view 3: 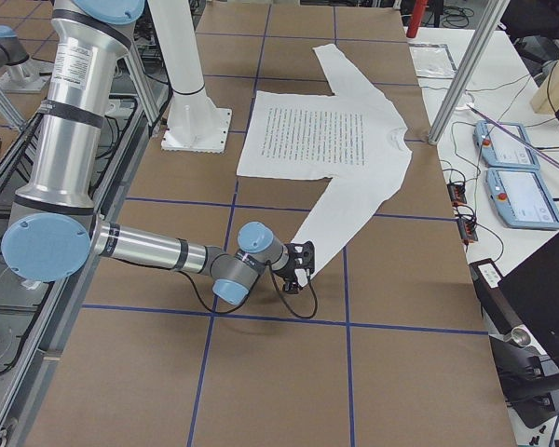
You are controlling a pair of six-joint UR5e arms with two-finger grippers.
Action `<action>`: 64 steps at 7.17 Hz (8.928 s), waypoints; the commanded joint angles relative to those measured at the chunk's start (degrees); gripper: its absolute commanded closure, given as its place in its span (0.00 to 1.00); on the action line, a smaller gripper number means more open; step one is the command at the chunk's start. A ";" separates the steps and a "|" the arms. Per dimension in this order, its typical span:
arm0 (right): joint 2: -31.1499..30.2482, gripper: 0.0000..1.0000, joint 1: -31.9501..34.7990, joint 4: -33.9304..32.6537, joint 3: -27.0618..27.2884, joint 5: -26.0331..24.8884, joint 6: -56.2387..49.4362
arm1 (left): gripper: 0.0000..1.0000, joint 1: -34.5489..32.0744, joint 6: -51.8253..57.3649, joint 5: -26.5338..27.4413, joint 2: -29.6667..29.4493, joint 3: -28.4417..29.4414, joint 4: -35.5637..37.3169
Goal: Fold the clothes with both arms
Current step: 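Move the right gripper to the cuff of the sleeve nearest it, then grasp the sleeve cuff with the right gripper and fold it across the chest, then release the sleeve and withdraw the right gripper away from the shirt, then grasp the cuff of the other sleeve with the left gripper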
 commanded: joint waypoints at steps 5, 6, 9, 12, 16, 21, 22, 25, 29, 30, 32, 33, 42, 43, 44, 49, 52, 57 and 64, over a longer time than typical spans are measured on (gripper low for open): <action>0.11 0.66 -1.24 0.06 -0.40 -1.35 0.09 | 0.00 0.00 0.00 -0.01 0.06 -0.03 0.00; 0.11 0.94 -1.24 0.06 -0.40 -1.35 0.09 | 0.00 0.00 0.09 -0.01 0.06 -0.03 0.00; 0.11 1.00 -1.15 -0.11 0.04 -1.17 0.00 | 0.00 0.00 0.00 -0.01 0.06 0.06 0.00; 0.11 1.00 3.74 -12.76 12.88 4.94 -0.17 | 0.00 0.00 0.09 -0.01 0.06 0.23 0.00; 21.81 1.00 5.97 -62.49 33.17 4.99 -0.26 | 0.00 0.00 0.09 -0.01 0.06 0.32 0.00; 60.33 1.00 -0.52 -89.32 19.17 -0.80 8.06 | 0.00 0.00 0.09 -0.01 0.06 0.84 0.00; 67.89 1.00 -2.45 -89.23 11.19 -1.60 10.70 | 0.00 0.00 0.18 -0.01 0.06 1.37 0.00; 78.05 1.00 -18.07 -62.91 -18.85 -24.29 22.39 | 0.00 0.00 0.18 0.08 -0.03 2.86 -0.52; 90.95 1.00 -22.86 -56.38 -34.28 -28.33 28.38 | 0.00 0.00 0.00 -0.01 -0.03 7.87 -6.94; 91.08 1.00 -23.30 -54.19 -34.94 -28.33 29.09 | 0.00 0.00 0.09 -0.01 -0.03 7.88 -7.03; 91.26 0.06 -23.39 -53.99 -34.95 -28.24 29.18 | 0.00 0.00 0.09 -0.01 0.06 7.88 -7.03; 92.04 0.01 -23.30 -54.08 -35.12 -28.15 29.18 | 0.00 0.00 0.09 -0.01 0.06 7.88 -7.03; 57.52 0.00 -1.54 -66.29 8.30 4.23 -2.20 | 0.00 6.54 -3.86 0.08 -6.20 10.86 -11.42; 49.24 0.00 3.28 -66.29 14.91 9.24 -8.63 | 0.00 11.03 -8.91 0.68 -6.01 11.21 -11.69; 41.41 0.00 6.37 -65.86 20.11 13.55 -16.09 | 0.00 13.77 -11.75 2.52 -5.74 12.87 -14.74; 18.50 0.00 15.19 -58.41 26.67 18.96 -32.16 | 0.00 30.81 -24.69 14.74 -5.74 31.94 -43.41; 17.69 0.00 15.46 -58.12 26.67 18.87 -31.64 | 0.02 35.85 -24.52 18.80 -5.83 35.30 -46.31; 17.69 0.00 15.46 -58.03 26.93 18.78 -31.64 | 0.48 35.95 -24.43 19.15 -6.53 36.88 -46.50; 17.69 0.00 15.46 -58.03 27.02 18.69 -31.55 | 1.00 35.86 -23.82 19.06 -7.24 37.67 -47.11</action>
